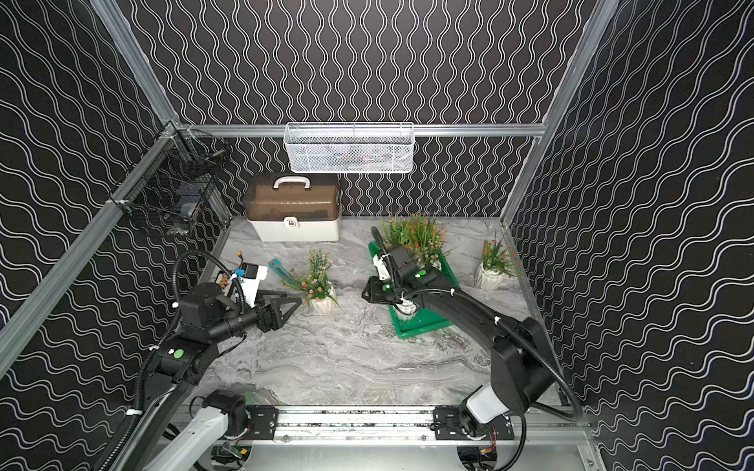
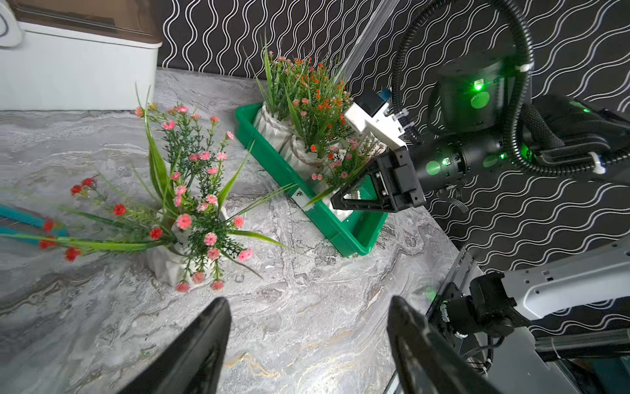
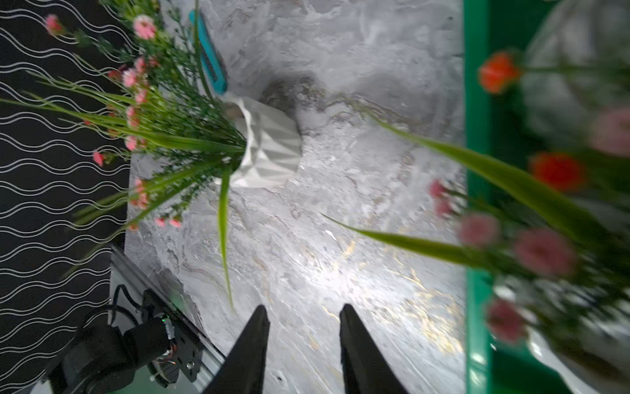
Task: Put the potted gypsophila into the storage box
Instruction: Place the baby's breath potted plant at the storage box, then pick up the baby's breath potted plant from the center of the board.
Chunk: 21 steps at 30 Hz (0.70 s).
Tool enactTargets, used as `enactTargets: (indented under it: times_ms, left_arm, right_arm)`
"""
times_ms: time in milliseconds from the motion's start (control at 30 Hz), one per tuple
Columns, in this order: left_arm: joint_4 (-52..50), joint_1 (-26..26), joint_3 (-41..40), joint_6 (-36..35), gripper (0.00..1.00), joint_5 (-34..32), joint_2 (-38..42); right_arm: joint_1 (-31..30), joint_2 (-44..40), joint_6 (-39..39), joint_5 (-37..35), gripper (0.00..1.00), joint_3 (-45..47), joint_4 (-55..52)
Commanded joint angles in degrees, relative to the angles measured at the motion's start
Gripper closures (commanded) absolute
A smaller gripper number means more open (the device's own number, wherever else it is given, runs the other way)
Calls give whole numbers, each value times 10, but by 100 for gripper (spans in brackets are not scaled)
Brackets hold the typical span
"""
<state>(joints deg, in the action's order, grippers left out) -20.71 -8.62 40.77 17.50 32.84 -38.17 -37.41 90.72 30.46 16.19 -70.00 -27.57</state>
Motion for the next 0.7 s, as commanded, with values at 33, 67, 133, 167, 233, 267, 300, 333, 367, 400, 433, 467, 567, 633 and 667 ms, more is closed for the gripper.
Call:
enactTargets:
  times_ms: [33,67,133,167,233,267,300,333,367,400,433,467,567,633,667]
  left_arm:
    - [-23,2,11,-20,24,-30,-5]
    - [-30,3,14,-21,24,-37,-6]
    - [-51,3,21,-24,24,-64,-13]
    - [-60,3,26,-25,25,-77,-15]
    - [-79,4,34,-27,26,-98,-23]
    - [-83,4,36,-27,26,-105,-25]
    - [-87,6,38,-27,27,-109,-27]
    - [-89,6,38,-27,27,-114,-27]
    - [-91,6,37,-27,27,-119,-27]
    - [-93,8,38,-27,27,-125,-27]
    - [-94,8,37,-26,27,-131,-27]
    - [-95,8,37,-23,28,-137,-27]
    - [-101,10,38,-18,28,-157,-29]
    - [-104,11,39,-17,29,-165,-30]
    - [-103,11,39,-17,29,-167,-30]
  right_arm:
    - [-15,68,45,5,63,-53,21]
    - [-17,84,49,7,63,-67,18]
    - [-22,117,55,7,63,-95,10]
    - [-24,130,57,5,63,-108,5]
    - [-28,158,54,4,63,-133,-4]
    - [-30,167,55,2,63,-141,-5]
    - [-32,178,55,4,64,-151,-5]
    - [-34,190,54,6,64,-163,-9]
    - [-37,197,54,3,64,-170,-9]
    - [-39,207,55,1,64,-179,-11]
    - [-41,216,55,-1,64,-189,-15]
    - [-43,224,54,-6,64,-199,-20]
    - [-48,248,48,-21,64,-231,-37]
    - [-51,276,45,-26,64,-251,-47]
    - [-52,283,44,-27,65,-258,-49]
